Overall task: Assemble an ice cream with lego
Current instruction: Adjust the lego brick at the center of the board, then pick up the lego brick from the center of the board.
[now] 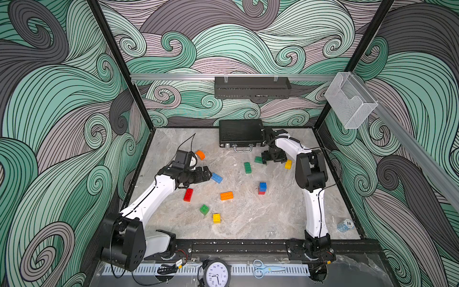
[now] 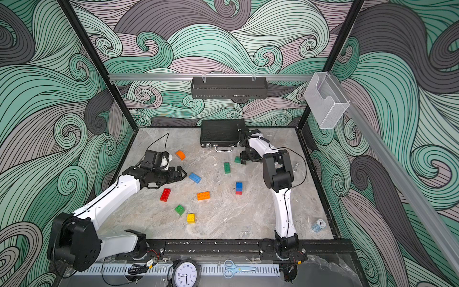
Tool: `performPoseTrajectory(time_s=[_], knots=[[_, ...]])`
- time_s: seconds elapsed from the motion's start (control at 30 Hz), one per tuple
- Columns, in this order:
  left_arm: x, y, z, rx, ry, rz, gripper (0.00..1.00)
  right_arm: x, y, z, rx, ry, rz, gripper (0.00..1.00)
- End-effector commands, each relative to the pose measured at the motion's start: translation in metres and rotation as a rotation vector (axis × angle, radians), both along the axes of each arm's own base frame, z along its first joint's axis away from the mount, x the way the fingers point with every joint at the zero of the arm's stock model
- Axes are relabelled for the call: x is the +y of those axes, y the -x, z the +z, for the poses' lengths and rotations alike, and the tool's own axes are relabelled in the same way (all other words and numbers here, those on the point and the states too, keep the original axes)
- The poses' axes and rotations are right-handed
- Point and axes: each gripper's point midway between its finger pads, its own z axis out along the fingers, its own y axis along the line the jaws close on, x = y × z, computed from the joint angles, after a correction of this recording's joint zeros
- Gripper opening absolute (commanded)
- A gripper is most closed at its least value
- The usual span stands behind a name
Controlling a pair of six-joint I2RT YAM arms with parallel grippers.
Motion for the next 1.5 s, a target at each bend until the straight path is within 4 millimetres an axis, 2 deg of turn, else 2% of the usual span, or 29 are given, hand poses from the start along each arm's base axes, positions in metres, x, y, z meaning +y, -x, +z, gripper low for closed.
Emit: performPoseTrajectory(time_s=[0.0, 0.2, 0.47, 0.77, 1.03, 1.33, 1.47], knots=[[-0.003, -0.001, 0.006, -0.012, 0.005, -0.007, 0.97, 0.026, -0.002, 0.026, -0.038, -0.132, 0.009, 0.93], [-0.004, -0.002, 0.005, -0.01, 0.008, -0.006, 0.97, 0.056, -0.008, 0.03, -0.035, -0.278, -0.024, 0.98], [-0.004, -0.003, 0.007, -0.012, 0.009, -0.006, 0.97, 0.069, -0.019, 0.02, -0.028, -0.29, -0.063, 0.99], [-0.004, -0.003, 0.004, -0.007, 0.009, -0.007, 0.97, 0.067, -0.025, 0.005, -0.028, -0.218, -0.137, 0.98], [-0.004, -0.002, 0.002, -0.004, 0.004, -0.01, 0.97, 0.07, -0.032, -0.006, -0.038, -0.192, -0.175, 0.85], [-0.002, 0.001, -0.001, -0.001, 0.0, -0.005, 0.97, 0.069, -0.029, -0.018, -0.014, -0.184, -0.202, 0.83], [-0.002, 0.001, -0.001, 0.001, 0.001, -0.005, 0.97, 0.07, -0.031, -0.02, -0.021, -0.18, -0.198, 0.79]])
